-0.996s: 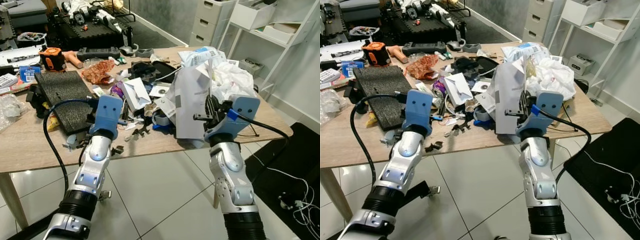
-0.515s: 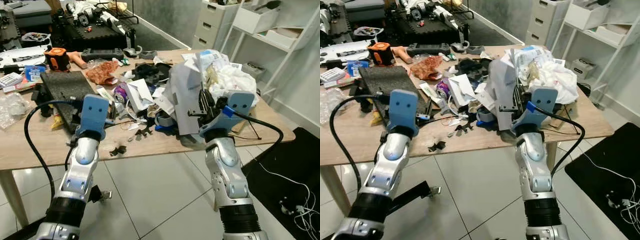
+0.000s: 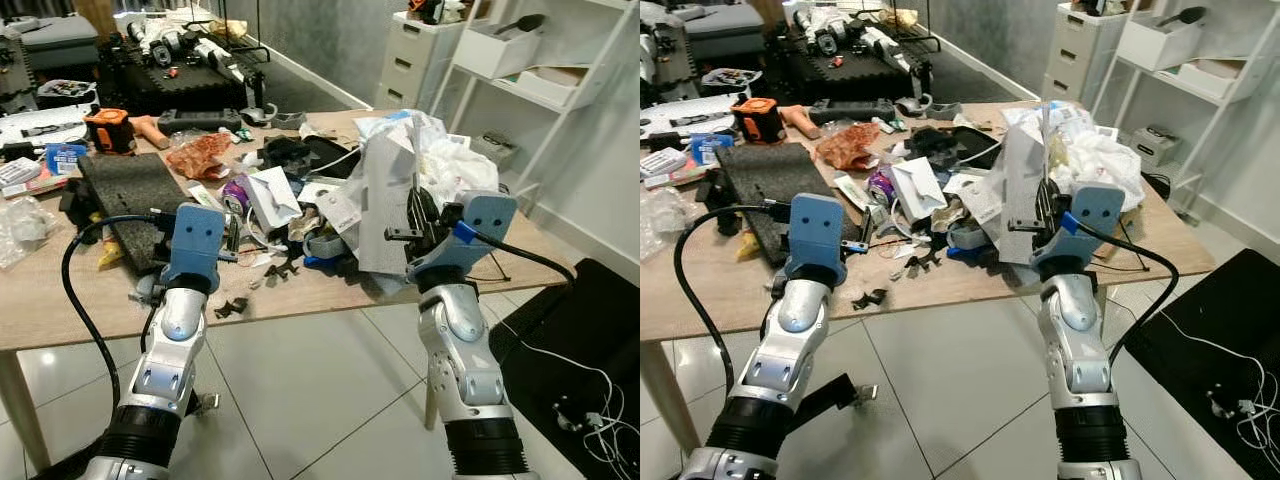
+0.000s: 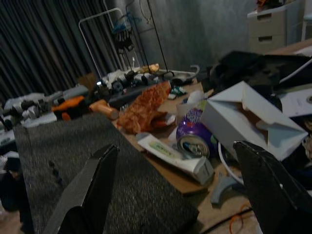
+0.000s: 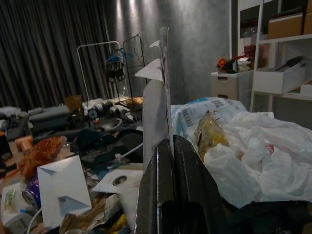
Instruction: Picking trash to rubbish bin
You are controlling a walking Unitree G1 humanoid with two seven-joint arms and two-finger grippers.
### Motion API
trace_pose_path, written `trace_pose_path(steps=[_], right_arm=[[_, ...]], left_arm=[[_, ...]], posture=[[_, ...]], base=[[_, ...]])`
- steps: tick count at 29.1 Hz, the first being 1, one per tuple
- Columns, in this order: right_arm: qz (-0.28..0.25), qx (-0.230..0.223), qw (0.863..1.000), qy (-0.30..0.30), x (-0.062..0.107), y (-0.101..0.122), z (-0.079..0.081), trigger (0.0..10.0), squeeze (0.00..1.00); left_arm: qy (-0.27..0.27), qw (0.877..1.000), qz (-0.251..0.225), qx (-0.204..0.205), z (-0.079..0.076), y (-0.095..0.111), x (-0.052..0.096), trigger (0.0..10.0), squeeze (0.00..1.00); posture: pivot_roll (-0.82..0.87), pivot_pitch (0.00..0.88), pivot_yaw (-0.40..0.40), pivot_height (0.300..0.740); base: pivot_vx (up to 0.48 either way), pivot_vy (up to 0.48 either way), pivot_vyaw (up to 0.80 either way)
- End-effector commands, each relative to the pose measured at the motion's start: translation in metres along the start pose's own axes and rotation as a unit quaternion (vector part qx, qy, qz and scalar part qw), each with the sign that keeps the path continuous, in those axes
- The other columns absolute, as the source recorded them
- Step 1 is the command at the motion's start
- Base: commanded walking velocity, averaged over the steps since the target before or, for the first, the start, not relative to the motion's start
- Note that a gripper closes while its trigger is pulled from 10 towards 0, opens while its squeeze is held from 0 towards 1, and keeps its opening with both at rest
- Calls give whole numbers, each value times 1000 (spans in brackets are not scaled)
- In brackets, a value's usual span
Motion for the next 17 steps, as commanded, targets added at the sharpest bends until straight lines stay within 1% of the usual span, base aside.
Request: trace_pose_path(steps=[1, 3, 4, 5, 6, 7, 8, 9, 10, 12, 13, 14, 16, 17], right_arm=[[-9, -9, 1000, 27, 2, 6, 2, 10000, 0], [-12, -18, 998, 62, 6, 12, 9, 10000, 0], [-15, -20, 997, 71, 5, 15, 10, 10000, 0], [-15, -20, 997, 71, 5, 15, 10, 10000, 0], [-21, -21, 997, 75, 6, 18, 11, 10000, 0], [-33, -21, 996, 76, 6, 23, 11, 10000, 0], [-44, -23, 996, 76, 7, 28, 11, 10000, 0], [-44, -23, 996, 76, 7, 28, 11, 10000, 0], [-64, -44, 994, 76, 8, 38, 13, 10000, 0], [-88, -77, 990, 79, 8, 51, 16, 10000, 0], [-88, -77, 990, 79, 8, 51, 16, 10000, 0], [-90, -105, 987, 85, 8, 55, 17, 10000, 0], [-82, -146, 979, 118, 9, 62, 24, 10000, 0], [-82, -146, 979, 118, 9, 62, 24, 10000, 0]], left_arm=[[-9, 1000, 11, -10, 4, -7, 5, 10000, 0], [-12, 1000, 4, 0, 12, -7, 10, 10000, 0], [-10, 1000, -7, 11, 15, -3, 10, 10000, 0], [-10, 1000, -7, 11, 15, -3, 10, 10000, 0], [-3, 999, -16, 30, 21, 1, 12, 10000, 0], [15, 998, -31, 46, 30, 6, 16, 10000, 0], [29, 997, -43, 63, 39, 9, 20, 10000, 0], [29, 997, -43, 63, 39, 9, 20, 10000, 0], [44, 995, -54, 74, 49, 14, 24, 10000, 0], [54, 993, -61, 83, 57, 18, 28, 10000, 0], [54, 993, -61, 83, 57, 18, 28, 10000, 0], [54, 993, -65, 85, 59, 19, 30, 10000, 0], [38, 992, -78, 92, 59, 26, 32, 10000, 0], [38, 992, -78, 92, 59, 26, 32, 10000, 0]], posture=[[-61, 51, 46, 740], [-62, 52, 45, 740], [-56, 81, 43, 740], [-56, 81, 43, 740], [-56, 81, 43, 740], [-50, 119, 44, 740], [-50, 119, 44, 740], [-50, 119, 44, 740], [-53, 96, 51, 740], [-52, 110, 47, 740], [-52, 110, 47, 740], [-49, 138, 31, 740], [-49, 126, 21, 740], [-49, 126, 21, 740]], base=[[0, 0, 0], [0, 0, 0], [0, 0, 0], [0, 0, 0], [0, 0, 0], [0, 0, 0], [0, 0, 0], [0, 0, 0], [0, 0, 0], [0, 0, 0], [0, 0, 0], [0, 0, 0], [0, 0, 0], [0, 0, 0]])
Point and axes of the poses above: a point about 5 cm out from each wrist's last joint towards the gripper, its own x axis pointing back from the gripper into the wrist, its own y axis along the axis of the wrist's last joint, z = x × y, the point moved 3 cm from there along -x, pointing out of the wrist towards the gripper, and after that the axes turned 3 degrees about x, right-handed, at the moved point
